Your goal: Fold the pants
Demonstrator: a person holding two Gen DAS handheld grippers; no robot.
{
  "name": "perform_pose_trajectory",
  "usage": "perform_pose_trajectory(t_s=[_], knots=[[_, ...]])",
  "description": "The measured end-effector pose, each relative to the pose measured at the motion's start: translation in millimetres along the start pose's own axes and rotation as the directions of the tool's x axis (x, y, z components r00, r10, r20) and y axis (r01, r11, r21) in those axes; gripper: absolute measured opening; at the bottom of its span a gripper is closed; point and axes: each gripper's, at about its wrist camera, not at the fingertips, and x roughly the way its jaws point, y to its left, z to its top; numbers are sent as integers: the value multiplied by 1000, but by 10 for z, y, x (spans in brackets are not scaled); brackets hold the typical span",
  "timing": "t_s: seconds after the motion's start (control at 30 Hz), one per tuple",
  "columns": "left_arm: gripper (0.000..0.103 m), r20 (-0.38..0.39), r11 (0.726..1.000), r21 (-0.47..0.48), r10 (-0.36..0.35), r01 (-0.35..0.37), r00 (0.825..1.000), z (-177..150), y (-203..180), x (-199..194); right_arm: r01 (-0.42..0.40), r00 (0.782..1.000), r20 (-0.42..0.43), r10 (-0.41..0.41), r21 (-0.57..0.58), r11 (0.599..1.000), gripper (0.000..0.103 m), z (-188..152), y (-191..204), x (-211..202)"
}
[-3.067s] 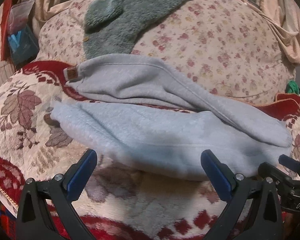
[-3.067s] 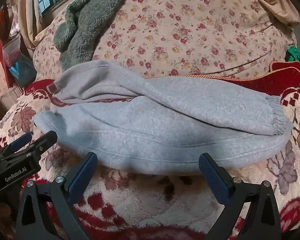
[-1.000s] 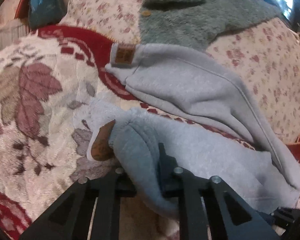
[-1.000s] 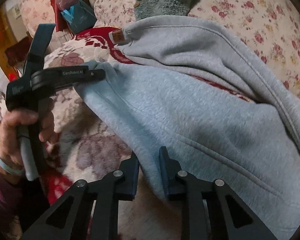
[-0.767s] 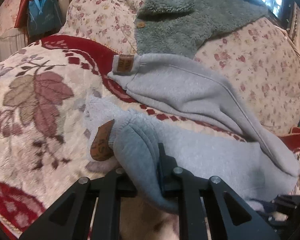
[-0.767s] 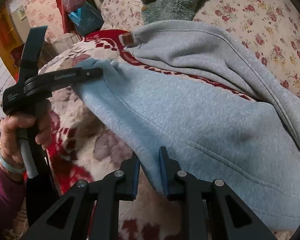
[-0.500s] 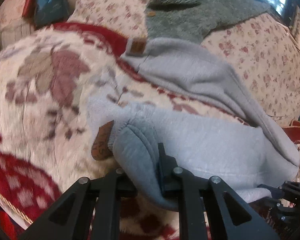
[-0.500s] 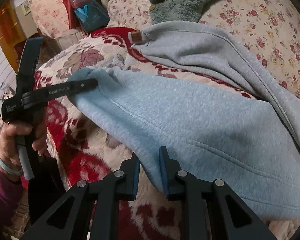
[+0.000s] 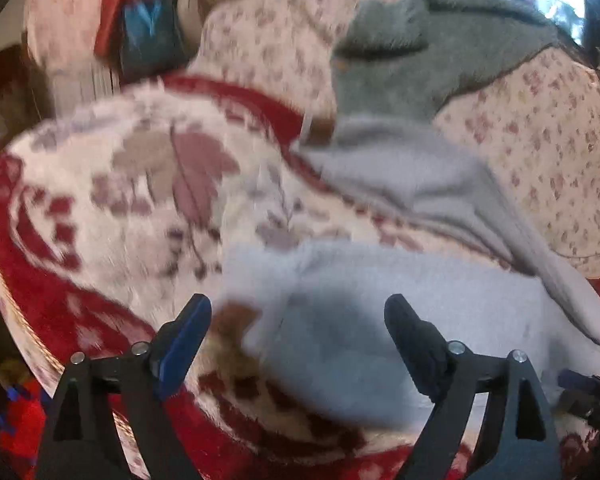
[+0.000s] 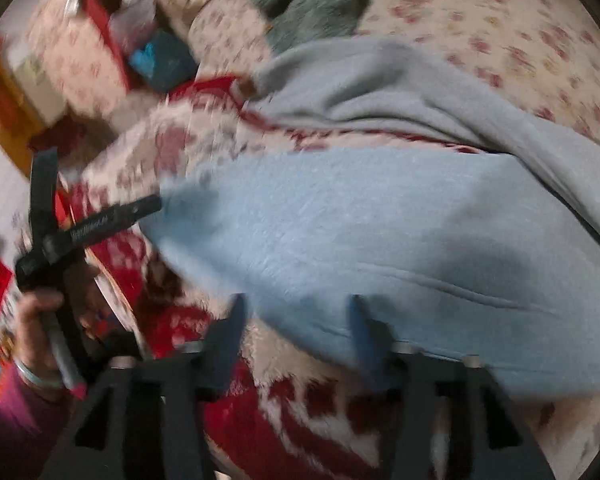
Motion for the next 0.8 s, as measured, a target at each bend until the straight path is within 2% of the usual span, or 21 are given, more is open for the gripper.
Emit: perform_pose_trajectory(t_s=[0.13, 0.27, 0.37, 0.53, 0.8], knots=[[89, 13, 999, 5, -35, 35, 999, 57, -163, -115, 24, 999, 43, -28, 81, 996, 73, -23, -304, -303], [89, -6, 993, 44, -109, 109, 994, 18, -480, -136, 90, 989, 96, -109, 178, 980, 73, -80, -732, -636], [89, -45, 984, 57, -168, 171, 985, -18, -772, -67, 97, 983, 124, -139, 295, 950, 74, -139, -1131, -845], [89, -81, 969, 79, -228, 235, 970, -46, -1158, 24, 97, 975, 137, -174, 441, 892, 77, -202, -1655, -1048], [91, -146, 939, 131, -298, 317, 943, -161, -1658, 113, 149, 957, 152, -248, 478, 865, 77, -359, -1976, -1338]])
